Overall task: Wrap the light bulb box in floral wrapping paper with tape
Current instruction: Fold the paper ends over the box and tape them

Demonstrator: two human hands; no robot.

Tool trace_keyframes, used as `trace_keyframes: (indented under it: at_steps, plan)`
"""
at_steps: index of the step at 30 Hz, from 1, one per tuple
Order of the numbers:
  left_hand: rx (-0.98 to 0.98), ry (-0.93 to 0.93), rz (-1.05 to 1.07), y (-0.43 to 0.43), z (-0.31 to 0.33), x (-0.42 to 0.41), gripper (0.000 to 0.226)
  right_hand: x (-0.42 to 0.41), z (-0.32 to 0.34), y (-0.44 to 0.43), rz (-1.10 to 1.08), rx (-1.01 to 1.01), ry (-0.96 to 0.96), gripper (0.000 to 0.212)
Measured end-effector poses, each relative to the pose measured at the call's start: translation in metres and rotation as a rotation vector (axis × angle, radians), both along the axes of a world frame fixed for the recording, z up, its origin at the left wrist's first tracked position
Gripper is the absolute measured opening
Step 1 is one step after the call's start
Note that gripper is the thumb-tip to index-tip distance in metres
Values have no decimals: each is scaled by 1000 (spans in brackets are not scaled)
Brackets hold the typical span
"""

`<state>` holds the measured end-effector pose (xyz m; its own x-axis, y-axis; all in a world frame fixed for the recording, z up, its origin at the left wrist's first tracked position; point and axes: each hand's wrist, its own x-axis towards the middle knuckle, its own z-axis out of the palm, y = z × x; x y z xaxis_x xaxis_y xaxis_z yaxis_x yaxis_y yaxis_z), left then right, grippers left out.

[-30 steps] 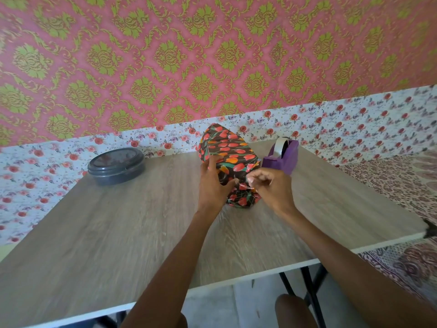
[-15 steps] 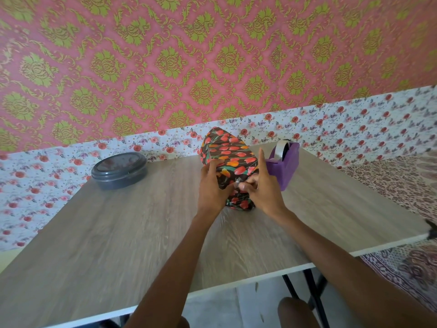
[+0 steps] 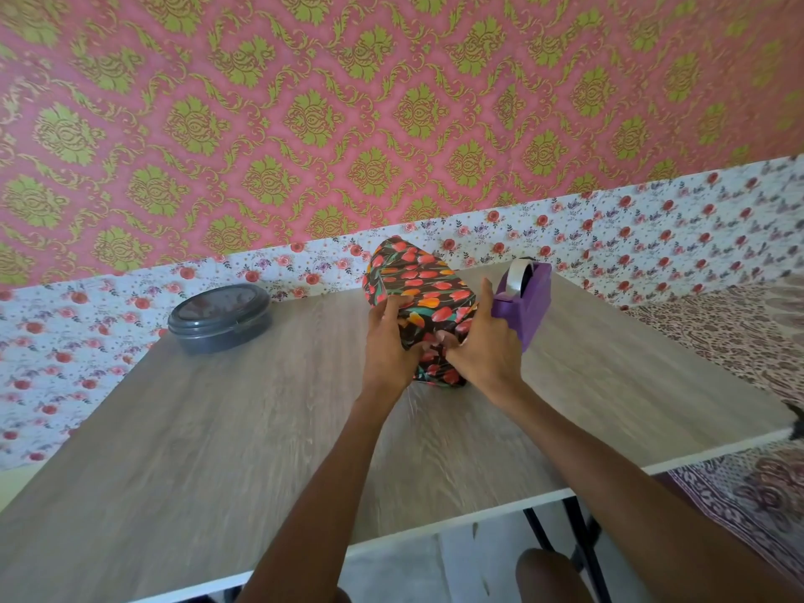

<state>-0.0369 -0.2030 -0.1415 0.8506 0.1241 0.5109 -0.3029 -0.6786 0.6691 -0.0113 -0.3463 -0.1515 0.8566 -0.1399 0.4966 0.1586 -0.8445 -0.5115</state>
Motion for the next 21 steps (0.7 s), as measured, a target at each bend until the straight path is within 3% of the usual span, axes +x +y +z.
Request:
trace_keyframes:
  at_steps: [4,10,14,17,21]
  plan:
    - [29,17,22,0,4,0,71,4,-2,-10,-25,-48,-38,83]
    - [-2,60,37,-4,8,-2,76,18,3,-14,130,78,4,56]
    - [20,77,155,-15,13,2,79,21,2,-17,125,34,-4,41]
    - [45,60,199,-22,15,3,76,23,-4,-20,152,-1,14,51]
    - [68,99,128,-20,15,3,78,18,-5,-17,235,159,61,76]
